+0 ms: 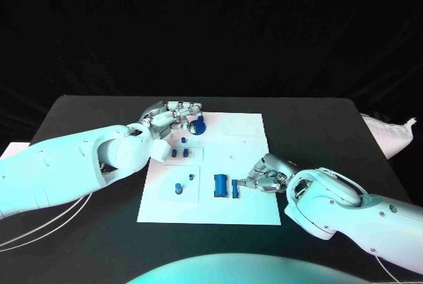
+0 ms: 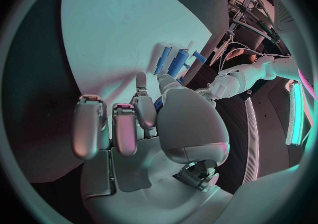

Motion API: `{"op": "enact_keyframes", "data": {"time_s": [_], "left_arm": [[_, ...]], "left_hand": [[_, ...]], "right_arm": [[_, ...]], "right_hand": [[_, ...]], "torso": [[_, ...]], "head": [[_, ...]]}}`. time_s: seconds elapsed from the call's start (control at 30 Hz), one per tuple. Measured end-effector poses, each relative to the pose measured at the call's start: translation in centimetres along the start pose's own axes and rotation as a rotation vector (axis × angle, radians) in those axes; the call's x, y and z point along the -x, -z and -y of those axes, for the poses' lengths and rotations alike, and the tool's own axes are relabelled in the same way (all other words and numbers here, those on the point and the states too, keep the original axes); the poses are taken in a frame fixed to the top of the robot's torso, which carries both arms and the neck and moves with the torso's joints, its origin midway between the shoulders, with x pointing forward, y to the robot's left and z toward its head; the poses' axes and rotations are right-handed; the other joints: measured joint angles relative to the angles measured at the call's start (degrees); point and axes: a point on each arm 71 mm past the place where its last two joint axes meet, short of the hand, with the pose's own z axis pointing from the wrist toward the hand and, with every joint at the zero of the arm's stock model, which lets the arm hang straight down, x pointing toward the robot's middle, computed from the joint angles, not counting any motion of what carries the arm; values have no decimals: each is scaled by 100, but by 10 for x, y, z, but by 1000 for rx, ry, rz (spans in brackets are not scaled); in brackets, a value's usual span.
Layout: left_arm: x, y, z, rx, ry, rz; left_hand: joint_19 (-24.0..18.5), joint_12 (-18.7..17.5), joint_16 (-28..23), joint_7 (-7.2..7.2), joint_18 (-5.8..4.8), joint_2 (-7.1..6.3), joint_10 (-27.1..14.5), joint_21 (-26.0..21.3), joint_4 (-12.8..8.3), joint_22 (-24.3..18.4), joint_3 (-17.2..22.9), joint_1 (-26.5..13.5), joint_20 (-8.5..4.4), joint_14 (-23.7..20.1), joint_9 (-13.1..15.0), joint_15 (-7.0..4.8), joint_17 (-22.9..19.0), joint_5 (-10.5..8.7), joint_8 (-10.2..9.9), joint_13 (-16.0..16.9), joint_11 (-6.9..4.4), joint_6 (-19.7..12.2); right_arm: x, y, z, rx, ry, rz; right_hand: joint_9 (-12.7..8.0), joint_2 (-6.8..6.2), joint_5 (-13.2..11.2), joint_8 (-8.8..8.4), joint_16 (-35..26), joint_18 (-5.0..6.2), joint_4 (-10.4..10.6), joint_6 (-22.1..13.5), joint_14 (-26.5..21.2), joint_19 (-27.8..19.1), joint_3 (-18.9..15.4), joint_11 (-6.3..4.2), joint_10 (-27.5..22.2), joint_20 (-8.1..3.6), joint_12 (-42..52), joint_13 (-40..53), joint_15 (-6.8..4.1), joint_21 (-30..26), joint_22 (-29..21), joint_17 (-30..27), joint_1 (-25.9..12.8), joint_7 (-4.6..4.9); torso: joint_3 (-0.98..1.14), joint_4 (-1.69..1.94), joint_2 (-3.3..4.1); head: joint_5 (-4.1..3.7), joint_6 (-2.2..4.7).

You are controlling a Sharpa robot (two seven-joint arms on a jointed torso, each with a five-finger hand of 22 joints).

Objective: Assemble the parts on the task board

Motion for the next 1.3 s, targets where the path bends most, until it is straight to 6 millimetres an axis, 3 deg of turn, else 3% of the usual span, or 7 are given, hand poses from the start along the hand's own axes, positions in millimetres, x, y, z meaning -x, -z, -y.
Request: {"op": "enact_keyframes", "data": {"time_s": [0.23,0.37,0.47,0.57,0.93,1.13,1.3], "left_arm": [[3,-1,0,-1,-2,7],[7,-2,-1,-4,-5,20],[11,-4,-2,-7,-6,33],[16,-6,-4,-11,-7,52],[36,-19,-12,-31,-9,162],[44,-27,-16,-44,-11,213],[49,-29,-16,-51,-13,240]], "left_hand": [[0,28,0,0,0,0,-6,0,0,-6,0,0,0,0,0,0,-7,0,0,0,6,0],[0,29,0,-10,0,0,-22,-22,0,-12,0,0,0,-39,0,16,-16,0,10,0,22,-10],[-91,67,-97,-19,-2,0,-44,-126,10,-53,-10,0,24,-204,0,10,-72,0,38,0,2,-19],[-318,118,-322,-19,-1,15,-44,-301,16,-140,-16,15,39,-487,0,25,-189,0,89,0,2,-19],[-1939,-201,-3050,-28,0,60,-160,-1937,77,-1335,177,60,470,-1513,-10,467,-1471,0,-14,-162,135,-50],[-2231,-566,-4025,-8,0,45,-248,-2477,77,-2001,177,45,741,-1606,-10,625,-1930,0,-177,-166,249,-71],[-2321,-652,-4242,-18,0,88,-409,-2541,19,-2230,111,-165,740,-1708,-48,648,-2053,-22,-266,-202,255,-227]], "right_arm": [[12,-7,11,35,-120,23],[28,-18,19,87,-275,38],[44,-28,26,127,-402,64],[59,-39,31,159,-511,97],[88,-83,50,228,-832,208],[92,-99,53,266,-921,232],[92,-106,53,288,-952,238]], "right_hand": [[-106,8,69,-322,-406,0,-51,-524,0,-262,-145,209,-439,97,-1023,-436,86,-494,-689,0,236,238],[-180,25,69,-474,-944,179,-214,-686,0,-574,-143,306,-868,172,-1955,-999,145,-1082,-1460,-45,493,356],[-240,67,69,-569,-1807,407,-314,-816,-87,-1007,-87,377,-1422,222,-3217,-1810,246,-1973,-2573,-830,672,402],[-301,111,10,-651,-3702,581,-431,-926,-687,-1566,30,455,-1848,300,-4022,-2464,333,-3205,-3858,-2467,847,488],[-857,8,-360,-712,-7405,580,-632,-1297,-2079,-2561,843,924,-2127,922,-6188,-5366,970,-5911,-5686,-4873,1137,822],[-1208,-71,-390,-712,-8203,580,-819,-1357,-2250,-2626,1036,1004,-2170,1204,-6329,-6364,1192,-6739,-6277,-5813,1049,844],[-1423,17,-407,-745,-8280,579,-983,-1503,-2305,-2570,1009,1049,-2278,1197,-6355,-6820,1166,-7018,-6532,-6279,743,835]], "torso": [[-1,-11,-16],[-3,-31,-44],[-5,-46,-85],[-10,-65,-141],[-35,-129,-415],[-15,-131,-538],[10,-136,-597]], "head": [[14,57],[16,116],[7,164],[1,210],[70,547],[74,749],[115,823]]}}
